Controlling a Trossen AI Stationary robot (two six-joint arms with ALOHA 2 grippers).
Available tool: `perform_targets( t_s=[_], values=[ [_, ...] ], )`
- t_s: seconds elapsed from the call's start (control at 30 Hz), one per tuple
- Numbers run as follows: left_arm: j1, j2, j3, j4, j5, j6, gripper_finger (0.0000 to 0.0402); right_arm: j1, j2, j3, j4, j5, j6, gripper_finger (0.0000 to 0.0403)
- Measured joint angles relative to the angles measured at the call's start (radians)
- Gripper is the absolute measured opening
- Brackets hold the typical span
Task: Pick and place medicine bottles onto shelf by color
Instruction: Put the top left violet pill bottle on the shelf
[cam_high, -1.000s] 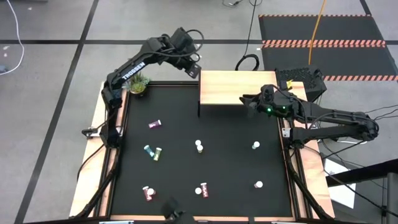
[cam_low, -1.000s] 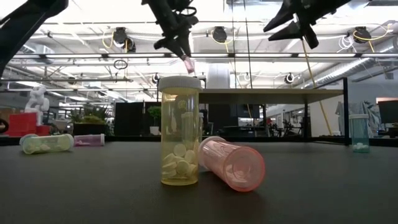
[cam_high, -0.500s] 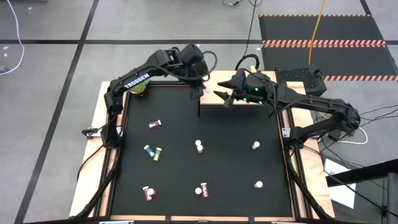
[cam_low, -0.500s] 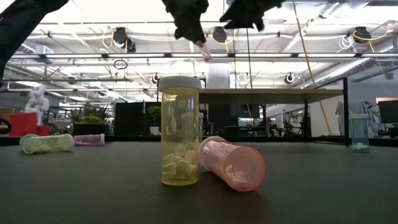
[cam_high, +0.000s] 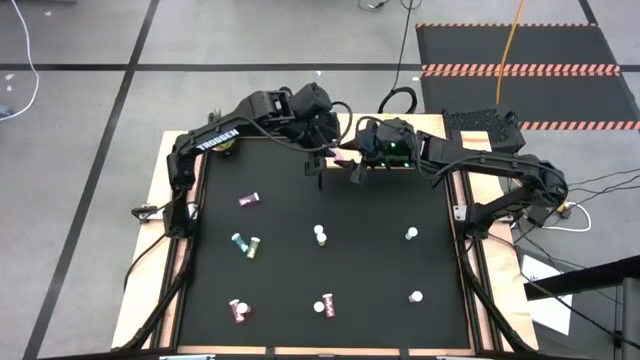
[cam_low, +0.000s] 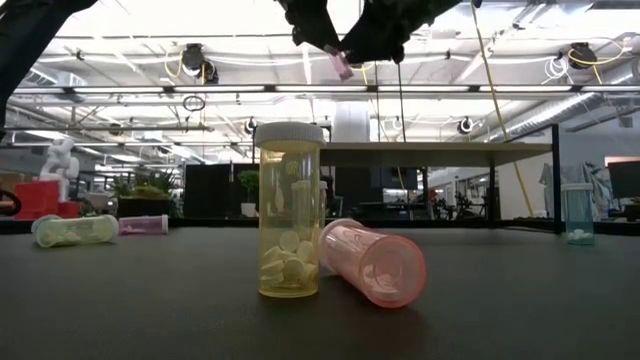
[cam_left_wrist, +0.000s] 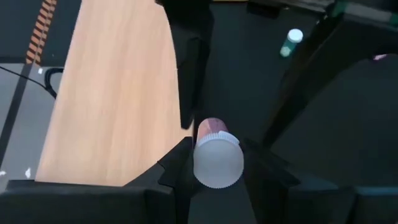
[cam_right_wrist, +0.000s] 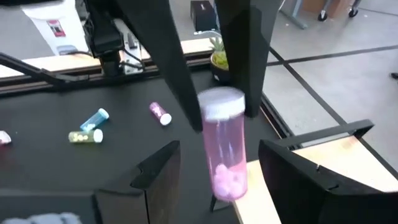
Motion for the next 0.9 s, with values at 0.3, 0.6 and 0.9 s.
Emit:
perform_targets(
  t_s=[0.3, 0.6, 0.9],
  values=[
    [0.001, -0.029, 0.000, 0.043, 0.021, -0.046, 0.0122, 0.001, 0.003, 0.000, 0.003, 0.000, 0.022, 0.0210],
    [0.000, -0.033, 0.000, 0.041, 0.028, -0.095, 0.0122, 0.001, 0.003, 0.000, 0.009, 0.000, 0.043, 0.0139],
    [0.000, -0.038, 0.000, 0.049, 0.026, -0.140, 0.0124, 0.001, 0.003, -0.001, 0.026, -0.002, 0.077, 0.0077]
  ],
)
